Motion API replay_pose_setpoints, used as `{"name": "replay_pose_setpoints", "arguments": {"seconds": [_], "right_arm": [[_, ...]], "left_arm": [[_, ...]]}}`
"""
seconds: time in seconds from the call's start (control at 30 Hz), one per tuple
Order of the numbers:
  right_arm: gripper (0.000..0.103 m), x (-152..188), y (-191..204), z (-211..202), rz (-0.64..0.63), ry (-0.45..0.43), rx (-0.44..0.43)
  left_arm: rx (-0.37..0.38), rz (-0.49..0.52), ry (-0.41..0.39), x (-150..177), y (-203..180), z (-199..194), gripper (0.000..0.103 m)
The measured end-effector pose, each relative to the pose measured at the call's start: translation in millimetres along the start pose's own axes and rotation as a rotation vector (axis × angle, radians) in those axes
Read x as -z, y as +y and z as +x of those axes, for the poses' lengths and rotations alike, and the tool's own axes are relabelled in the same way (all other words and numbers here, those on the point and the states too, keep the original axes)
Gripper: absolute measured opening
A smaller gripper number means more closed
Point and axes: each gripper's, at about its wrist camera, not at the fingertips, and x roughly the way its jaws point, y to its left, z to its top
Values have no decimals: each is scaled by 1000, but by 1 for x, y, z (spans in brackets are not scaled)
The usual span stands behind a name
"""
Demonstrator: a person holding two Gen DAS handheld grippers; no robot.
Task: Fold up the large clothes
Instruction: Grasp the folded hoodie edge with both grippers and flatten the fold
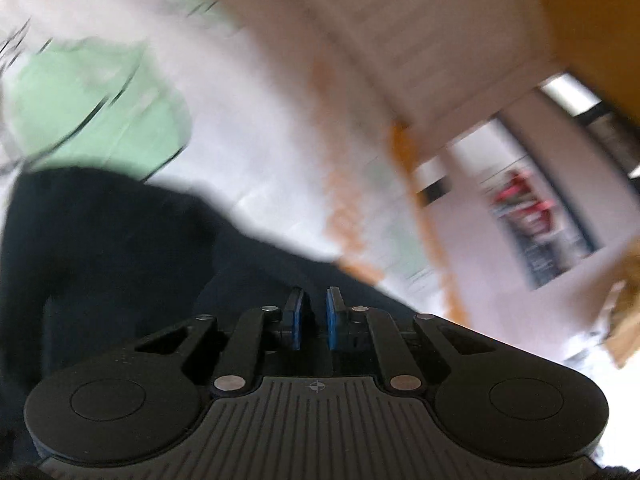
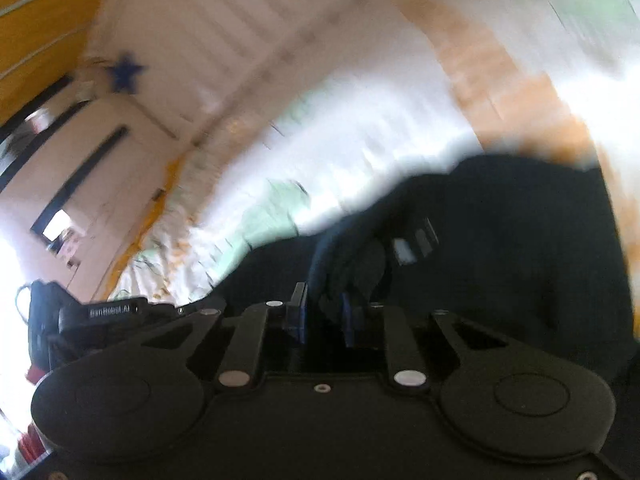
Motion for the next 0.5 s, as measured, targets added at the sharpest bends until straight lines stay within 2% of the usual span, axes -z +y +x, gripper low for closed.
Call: {"name": "replay_pose_setpoints", "arguments": {"seconds": [0.07, 0.13, 0.2, 0.3, 0.33, 0.47, 0.5], "right_arm": [[27, -10, 7, -13, -45, -60, -20], [27, -11, 5, -17, -78, -75, 12], [28, 0, -7, -15, -88, -42, 63], [29, 23, -28, 0, -73, 88, 180], [32, 30, -34, 3, -63, 115, 209], [39, 42, -44, -7, 7, 121, 212], [46, 39, -40, -7, -4, 117, 217]], "left_arm": [[34, 37, -46, 2, -4, -11, 11], [7, 76, -42, 12, 2, -18, 11], [-77, 65, 20, 25, 22, -17, 11], [-283, 14, 130, 48, 60, -13, 12], [-308, -3, 137, 54, 70, -15, 11], [-317, -52, 70, 61, 79, -33, 12], [-330, -29, 52, 60, 73, -36, 14]]}}
